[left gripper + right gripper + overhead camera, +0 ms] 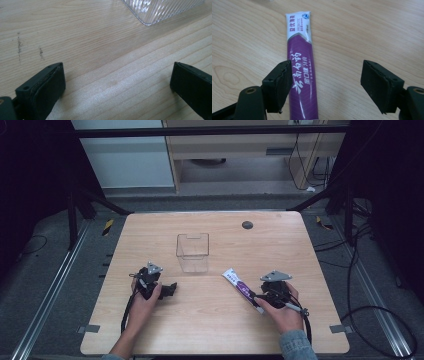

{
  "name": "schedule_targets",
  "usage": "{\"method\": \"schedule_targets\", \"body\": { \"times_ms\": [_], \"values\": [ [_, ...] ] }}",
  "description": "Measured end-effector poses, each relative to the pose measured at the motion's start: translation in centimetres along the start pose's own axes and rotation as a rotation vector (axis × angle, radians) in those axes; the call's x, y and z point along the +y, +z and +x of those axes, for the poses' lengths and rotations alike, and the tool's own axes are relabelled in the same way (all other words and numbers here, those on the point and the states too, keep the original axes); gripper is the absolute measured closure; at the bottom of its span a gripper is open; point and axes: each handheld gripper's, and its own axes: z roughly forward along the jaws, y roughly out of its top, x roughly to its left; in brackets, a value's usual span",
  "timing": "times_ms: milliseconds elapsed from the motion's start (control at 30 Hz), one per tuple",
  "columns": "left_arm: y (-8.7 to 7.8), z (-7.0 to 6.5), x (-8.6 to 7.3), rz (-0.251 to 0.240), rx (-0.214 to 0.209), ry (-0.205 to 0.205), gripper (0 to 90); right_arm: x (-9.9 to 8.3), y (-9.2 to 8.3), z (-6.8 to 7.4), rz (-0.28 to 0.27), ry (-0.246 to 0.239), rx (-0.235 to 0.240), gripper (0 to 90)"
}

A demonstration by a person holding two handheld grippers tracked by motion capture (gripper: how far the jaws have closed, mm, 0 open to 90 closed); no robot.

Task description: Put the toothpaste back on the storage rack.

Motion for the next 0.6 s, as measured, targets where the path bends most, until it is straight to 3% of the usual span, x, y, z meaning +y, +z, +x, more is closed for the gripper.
{"method": "schedule_targets", "body": {
  "times_ms": [200,267,467,600],
  "values": [
    [0.0,0.0,0.0,0.0,0.0,0.0,0.0,0.3,0.6,0.8,0.057,-0.032,0.057,30.6],
    [0.0,0.0,0.0,0.0,0.0,0.0,0.0,0.3,0.6,0.9,0.06,-0.033,0.061,31.0],
    [0.0,0.0,0.0,0.0,0.0,0.0,0.0,1.5,1.1,1.7,0.09,-0.103,0.09,38.4],
    [0.0,0.0,0.0,0.0,0.0,-0.001,0.0,2.2,1.3,1.8,0.104,-0.107,0.083,38.7]
  ]
}}
